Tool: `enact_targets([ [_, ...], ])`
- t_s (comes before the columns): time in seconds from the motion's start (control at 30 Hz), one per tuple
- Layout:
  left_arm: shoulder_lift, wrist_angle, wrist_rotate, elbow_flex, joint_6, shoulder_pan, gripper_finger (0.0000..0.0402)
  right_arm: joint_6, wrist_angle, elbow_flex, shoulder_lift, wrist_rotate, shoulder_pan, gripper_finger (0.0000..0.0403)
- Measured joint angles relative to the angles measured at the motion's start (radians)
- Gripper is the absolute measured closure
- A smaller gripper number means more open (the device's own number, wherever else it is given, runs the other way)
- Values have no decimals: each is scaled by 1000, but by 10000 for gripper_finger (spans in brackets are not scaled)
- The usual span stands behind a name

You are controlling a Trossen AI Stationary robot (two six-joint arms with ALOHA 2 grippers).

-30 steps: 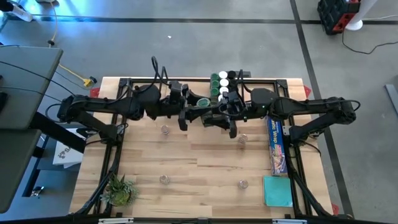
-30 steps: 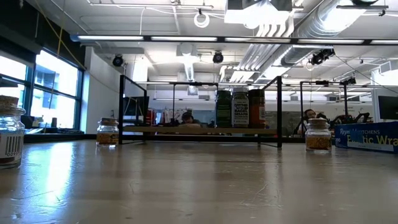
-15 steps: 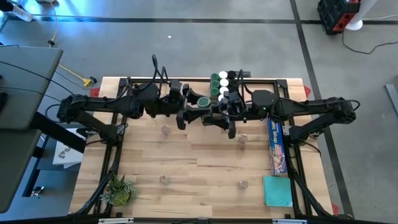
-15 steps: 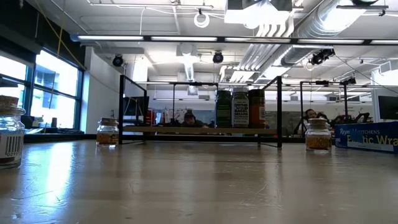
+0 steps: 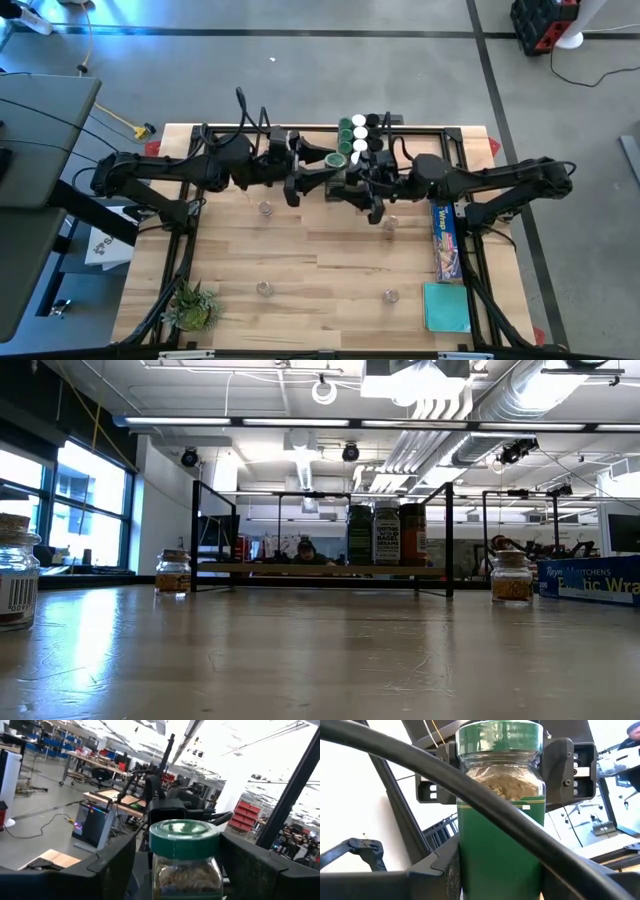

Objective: Shelf spices
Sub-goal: Put the green seasoning bottle on the shelf aligned with the other green seasoning bottles

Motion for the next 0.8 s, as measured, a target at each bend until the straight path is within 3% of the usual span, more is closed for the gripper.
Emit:
enact_targets([
  [0.53, 25, 14, 43, 1, -124, 22, 132, -23, -27, -4, 0, 7, -1, 223],
  [0.8, 26, 9, 57, 1, -105, 22, 182, -23, -39, -4, 0, 7, -2, 223],
])
